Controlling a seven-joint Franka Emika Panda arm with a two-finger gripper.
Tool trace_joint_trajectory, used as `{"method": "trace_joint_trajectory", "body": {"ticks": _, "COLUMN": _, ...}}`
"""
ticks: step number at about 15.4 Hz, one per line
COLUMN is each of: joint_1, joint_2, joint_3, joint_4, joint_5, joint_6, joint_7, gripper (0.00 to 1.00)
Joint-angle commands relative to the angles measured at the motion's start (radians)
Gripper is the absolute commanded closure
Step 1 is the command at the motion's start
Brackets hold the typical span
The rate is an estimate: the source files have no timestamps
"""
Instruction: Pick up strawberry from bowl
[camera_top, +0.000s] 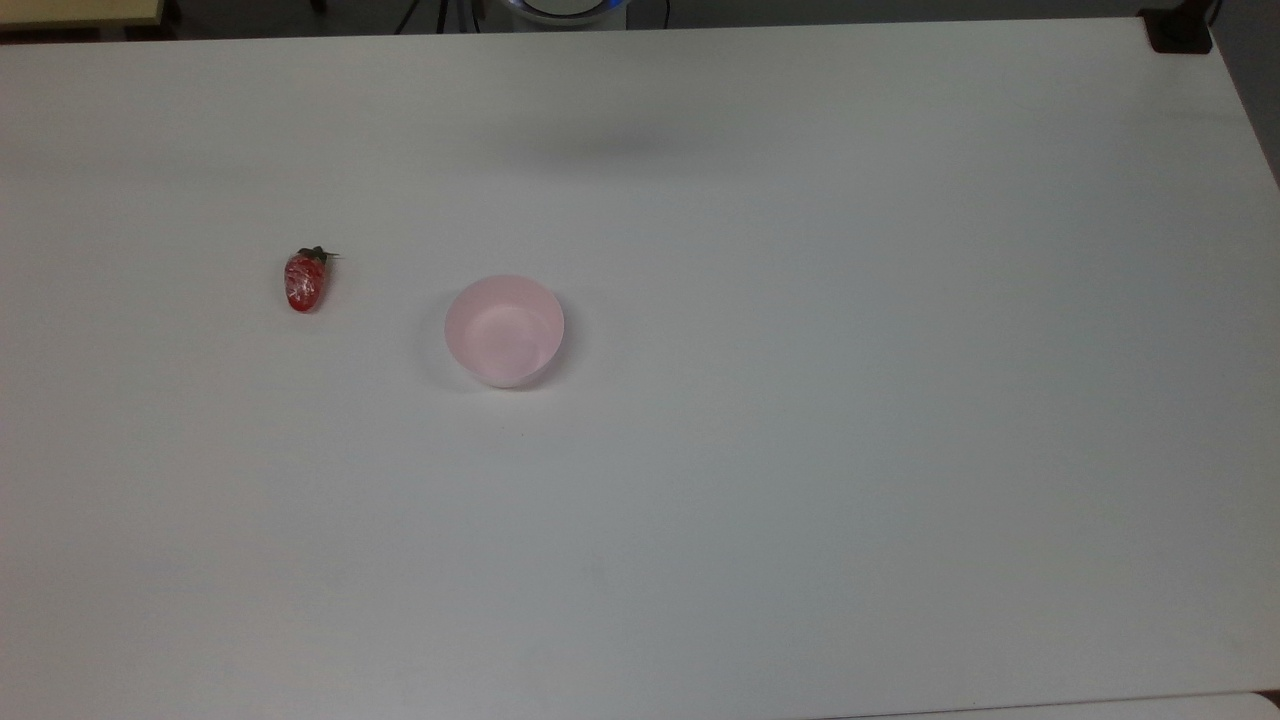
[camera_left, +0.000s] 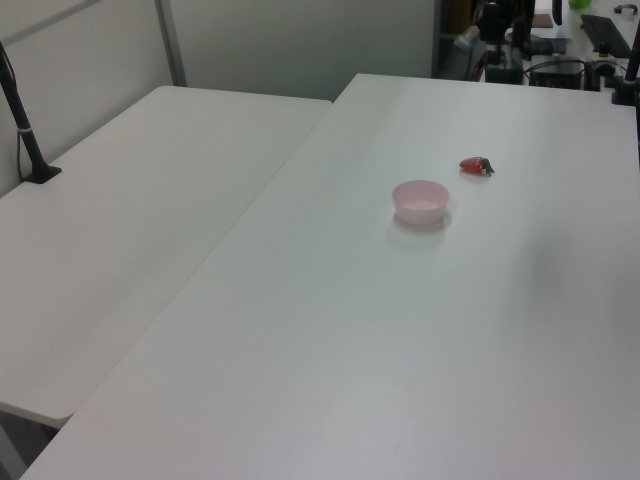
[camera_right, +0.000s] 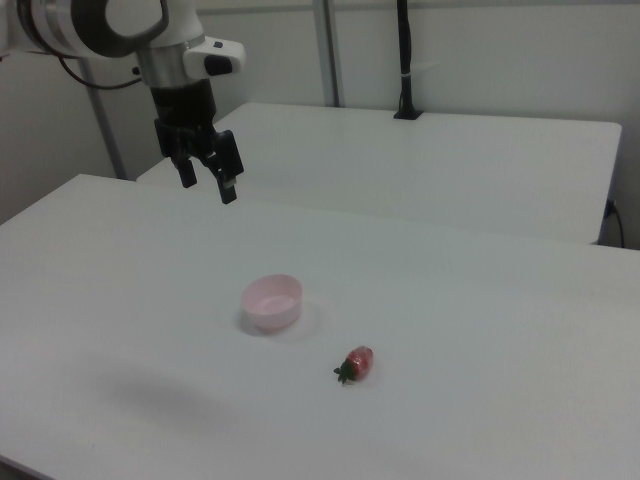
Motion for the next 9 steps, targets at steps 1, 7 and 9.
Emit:
{"method": "trace_joint_trajectory", "body": {"ticks": 1, "joint_1": 0.012, "joint_2": 0.0, "joint_3": -0.007, "joint_4": -0.027, "joint_5": 0.002, "joint_6": 0.06, "joint_7": -0.084, "gripper": 0.0}}
{"method": "trace_joint_trajectory", "body": {"ticks": 7, "joint_1": 0.028, "joint_2": 0.016, "joint_3": -0.007, "joint_4": -0.027, "joint_5": 0.003, "joint_6": 0.107, "joint_7": -0.164, "gripper": 0.0}}
{"method": "trace_joint_trajectory", "body": {"ticks": 9, "joint_1": 0.029, "joint_2": 0.015, "joint_3": -0.007, "joint_4": -0.027, "joint_5": 0.003, "joint_6": 0.106, "joint_7": -0.164, "gripper": 0.0}}
